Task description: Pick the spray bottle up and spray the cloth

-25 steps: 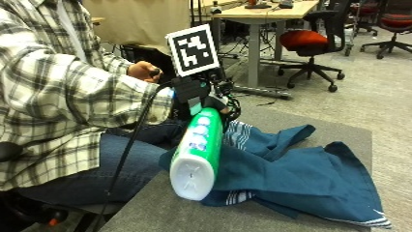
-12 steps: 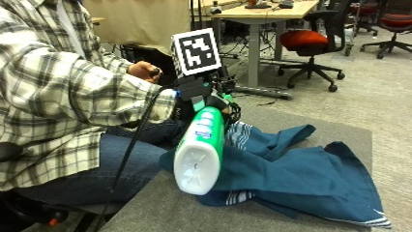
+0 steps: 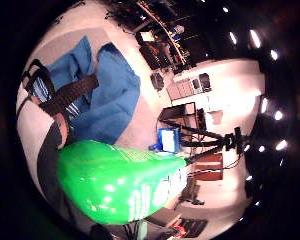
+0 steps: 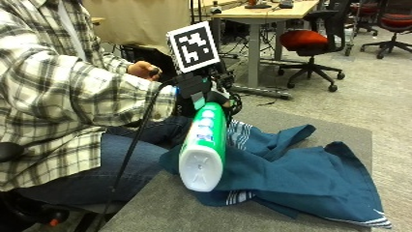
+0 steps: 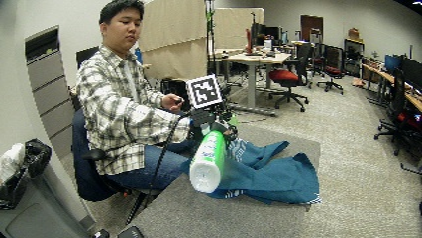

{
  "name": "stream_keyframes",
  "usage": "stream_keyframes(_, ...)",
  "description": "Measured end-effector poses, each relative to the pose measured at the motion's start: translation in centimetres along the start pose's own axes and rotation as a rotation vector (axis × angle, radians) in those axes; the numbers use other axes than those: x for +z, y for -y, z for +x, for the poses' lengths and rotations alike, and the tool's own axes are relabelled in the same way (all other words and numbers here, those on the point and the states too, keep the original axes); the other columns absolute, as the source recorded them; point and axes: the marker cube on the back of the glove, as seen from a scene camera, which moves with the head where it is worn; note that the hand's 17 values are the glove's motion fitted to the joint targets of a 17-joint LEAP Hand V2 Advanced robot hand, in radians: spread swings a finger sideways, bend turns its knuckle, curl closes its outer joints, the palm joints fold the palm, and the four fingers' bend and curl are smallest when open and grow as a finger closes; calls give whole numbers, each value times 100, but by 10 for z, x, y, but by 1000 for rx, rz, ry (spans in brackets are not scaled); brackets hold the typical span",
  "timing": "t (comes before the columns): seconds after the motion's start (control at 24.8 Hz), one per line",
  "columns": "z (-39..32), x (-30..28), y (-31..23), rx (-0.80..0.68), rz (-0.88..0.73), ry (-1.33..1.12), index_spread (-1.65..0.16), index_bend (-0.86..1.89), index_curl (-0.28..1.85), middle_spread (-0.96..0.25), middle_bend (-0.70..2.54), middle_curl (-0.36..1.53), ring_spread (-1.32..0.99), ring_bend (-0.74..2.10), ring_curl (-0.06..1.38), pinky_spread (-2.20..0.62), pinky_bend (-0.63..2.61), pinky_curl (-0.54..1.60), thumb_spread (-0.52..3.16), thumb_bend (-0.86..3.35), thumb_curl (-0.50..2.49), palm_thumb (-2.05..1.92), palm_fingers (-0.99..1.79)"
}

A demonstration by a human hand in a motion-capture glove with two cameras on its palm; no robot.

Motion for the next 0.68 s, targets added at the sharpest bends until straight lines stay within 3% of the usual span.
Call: stream_keyframes(0.68, 27, -65, 24, 304, 386, 842, -23, 38, 61, -14, 56, 50, -17, 55, 47, -15, 42, 41, 16, -3, 80, 101, 133)
